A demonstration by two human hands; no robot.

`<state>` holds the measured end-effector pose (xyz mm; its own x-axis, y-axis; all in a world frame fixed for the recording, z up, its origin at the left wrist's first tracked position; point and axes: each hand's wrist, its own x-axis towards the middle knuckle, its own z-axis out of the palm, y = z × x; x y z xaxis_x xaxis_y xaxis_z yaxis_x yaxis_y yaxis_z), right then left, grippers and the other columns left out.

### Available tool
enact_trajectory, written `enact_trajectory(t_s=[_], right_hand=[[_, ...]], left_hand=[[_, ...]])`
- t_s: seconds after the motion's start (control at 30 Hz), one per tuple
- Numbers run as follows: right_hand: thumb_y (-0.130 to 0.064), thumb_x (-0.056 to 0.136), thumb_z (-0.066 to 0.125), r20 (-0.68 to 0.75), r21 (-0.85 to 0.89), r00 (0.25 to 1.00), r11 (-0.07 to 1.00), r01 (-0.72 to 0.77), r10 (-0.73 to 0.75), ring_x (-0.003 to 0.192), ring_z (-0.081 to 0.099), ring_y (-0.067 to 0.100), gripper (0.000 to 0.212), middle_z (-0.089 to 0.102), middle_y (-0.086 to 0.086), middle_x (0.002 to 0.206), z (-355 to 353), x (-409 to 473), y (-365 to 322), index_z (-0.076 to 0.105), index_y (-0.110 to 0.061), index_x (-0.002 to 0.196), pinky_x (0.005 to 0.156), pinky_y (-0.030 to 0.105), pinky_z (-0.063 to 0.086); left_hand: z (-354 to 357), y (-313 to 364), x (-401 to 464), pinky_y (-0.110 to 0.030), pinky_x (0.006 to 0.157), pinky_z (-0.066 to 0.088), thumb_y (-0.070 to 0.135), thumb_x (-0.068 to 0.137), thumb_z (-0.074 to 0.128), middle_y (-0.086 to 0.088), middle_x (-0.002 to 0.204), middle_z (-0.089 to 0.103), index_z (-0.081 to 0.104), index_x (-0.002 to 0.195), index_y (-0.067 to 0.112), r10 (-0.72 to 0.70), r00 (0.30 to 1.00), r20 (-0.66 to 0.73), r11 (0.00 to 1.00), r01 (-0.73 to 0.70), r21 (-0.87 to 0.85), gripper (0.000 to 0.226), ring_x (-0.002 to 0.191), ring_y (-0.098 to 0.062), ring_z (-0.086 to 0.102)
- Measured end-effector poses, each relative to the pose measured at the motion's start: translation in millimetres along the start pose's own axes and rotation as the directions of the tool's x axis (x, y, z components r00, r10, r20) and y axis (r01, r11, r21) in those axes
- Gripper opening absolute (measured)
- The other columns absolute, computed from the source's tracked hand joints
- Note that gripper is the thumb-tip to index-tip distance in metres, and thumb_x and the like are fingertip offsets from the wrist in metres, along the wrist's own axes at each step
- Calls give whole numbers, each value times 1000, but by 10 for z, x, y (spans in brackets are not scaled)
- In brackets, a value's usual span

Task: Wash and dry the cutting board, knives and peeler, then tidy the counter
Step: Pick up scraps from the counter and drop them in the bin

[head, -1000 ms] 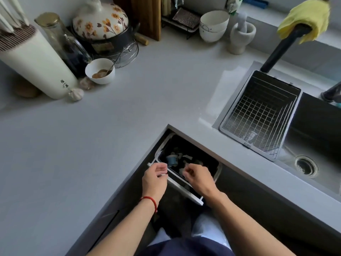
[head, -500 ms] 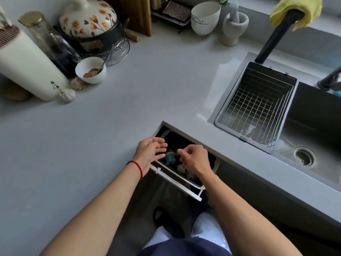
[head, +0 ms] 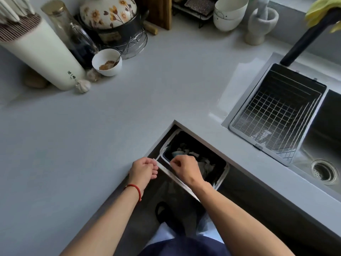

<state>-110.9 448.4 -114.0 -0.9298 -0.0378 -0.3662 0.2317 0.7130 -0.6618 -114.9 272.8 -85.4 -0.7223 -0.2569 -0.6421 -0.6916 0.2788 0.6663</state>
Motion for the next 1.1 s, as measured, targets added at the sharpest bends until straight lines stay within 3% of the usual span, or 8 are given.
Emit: enact_trajectory(t_s=[0.13,0.27,0.4,0.53,0.77,0.9,1.0,1.1], right_hand=[[-3,95,57,-33,47,987,987,-153,155,80,70,29,18,73,8,80,-249,99,338,74,-2,91,73,41,56],[8,87,52,30,11,982,983,-186,185,86,71,37,21,74,22,87,-435,109,532,73,3,88,76,47,61],[-10,82,75,-83,-1,983,986,-165,164,60,68,5,16,70,-5,60,-526,75,626,74,-18,69,56,16,52],[-15,87,70,-3,-51,990,989,-138,138,93,72,18,26,76,-4,102,-518,-27,604,74,-20,112,83,35,58],[-34,88,53,-381,223,816,900,-375,435,69,64,2,16,67,-17,71,-496,-724,921,67,-29,83,59,19,44],[-8,93,56,-49,470,696,631,-617,716,67,70,18,18,76,3,81,-134,-1183,1367,73,-11,100,56,24,52],[8,90,63,303,508,773,592,-626,557,88,66,19,37,71,12,111,212,-1281,1420,64,-7,123,56,23,51],[-12,97,66,389,679,776,414,-606,497,86,61,17,21,66,5,96,490,-1264,1246,68,-8,117,60,25,51]], left_hand=[[142,-234,-65,-33,70,64,4,100,53,-13,100,70,66,112,7,-174,985,8,975,173,-139,18,89,-24,72],[231,-274,-119,-44,88,61,-6,96,51,-6,106,63,51,143,4,-265,957,115,907,288,-307,49,107,-30,67],[296,-206,-164,-46,89,61,-7,95,51,-10,109,67,58,137,2,-255,958,134,886,287,-363,44,102,-26,68],[318,-166,-205,-41,82,63,-6,95,52,-10,107,67,58,134,5,-248,957,147,881,286,-377,41,99,-25,69],[402,35,-307,-40,79,64,-8,92,55,-13,134,60,58,136,3,-187,961,206,849,263,-459,46,109,-26,64],[487,192,-378,-41,85,63,-9,90,58,-8,140,53,55,141,7,-157,971,180,871,222,-439,53,119,-31,60],[506,251,-383,-41,90,61,-11,88,57,-3,131,53,58,135,3,-168,969,183,856,235,-460,49,118,-29,58],[510,321,-391,-23,70,62,-7,89,61,-1,124,57,66,108,1,-134,970,203,896,206,-392,21,108,-25,60]])
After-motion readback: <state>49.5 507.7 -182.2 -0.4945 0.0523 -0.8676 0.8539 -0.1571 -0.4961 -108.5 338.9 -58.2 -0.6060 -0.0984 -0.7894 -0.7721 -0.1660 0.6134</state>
